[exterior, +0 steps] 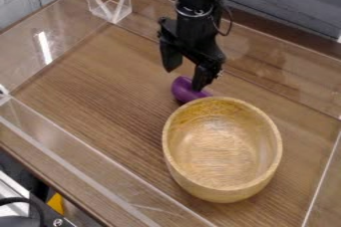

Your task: Put the purple eggplant in the brown bowl

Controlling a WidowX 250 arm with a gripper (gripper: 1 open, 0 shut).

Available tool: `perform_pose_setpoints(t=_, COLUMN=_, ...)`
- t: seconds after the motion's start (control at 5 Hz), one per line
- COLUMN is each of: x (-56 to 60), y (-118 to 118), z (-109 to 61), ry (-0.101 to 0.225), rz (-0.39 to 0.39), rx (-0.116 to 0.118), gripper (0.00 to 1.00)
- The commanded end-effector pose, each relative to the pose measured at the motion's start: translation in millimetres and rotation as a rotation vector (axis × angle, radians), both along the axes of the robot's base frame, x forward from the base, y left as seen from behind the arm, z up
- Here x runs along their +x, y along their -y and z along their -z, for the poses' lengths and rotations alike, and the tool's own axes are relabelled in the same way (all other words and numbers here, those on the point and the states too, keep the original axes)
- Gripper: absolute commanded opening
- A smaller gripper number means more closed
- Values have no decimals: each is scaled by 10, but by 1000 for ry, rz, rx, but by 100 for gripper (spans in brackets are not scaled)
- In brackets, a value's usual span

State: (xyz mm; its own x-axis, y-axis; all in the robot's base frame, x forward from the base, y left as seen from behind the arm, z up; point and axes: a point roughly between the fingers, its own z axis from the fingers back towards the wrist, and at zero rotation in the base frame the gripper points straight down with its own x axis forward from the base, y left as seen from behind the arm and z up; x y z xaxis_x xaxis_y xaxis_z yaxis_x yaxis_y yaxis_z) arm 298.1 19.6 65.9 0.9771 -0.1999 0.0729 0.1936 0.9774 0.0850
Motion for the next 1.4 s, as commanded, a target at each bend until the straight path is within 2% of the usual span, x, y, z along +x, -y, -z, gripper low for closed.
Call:
perform_pose_setpoints(t=0.0, x=52, y=19, z=-183, ry=68, rz=7, rx=4, gripper=100)
perform_pose_setpoints(t=0.6, x=46, y=48, z=-146, ry=67, rz=17, rx=6, gripper=100)
perform_pose_setpoints(t=1.2, x=71, y=51, z=53, ry=42, rz=6, rx=-6, gripper=100)
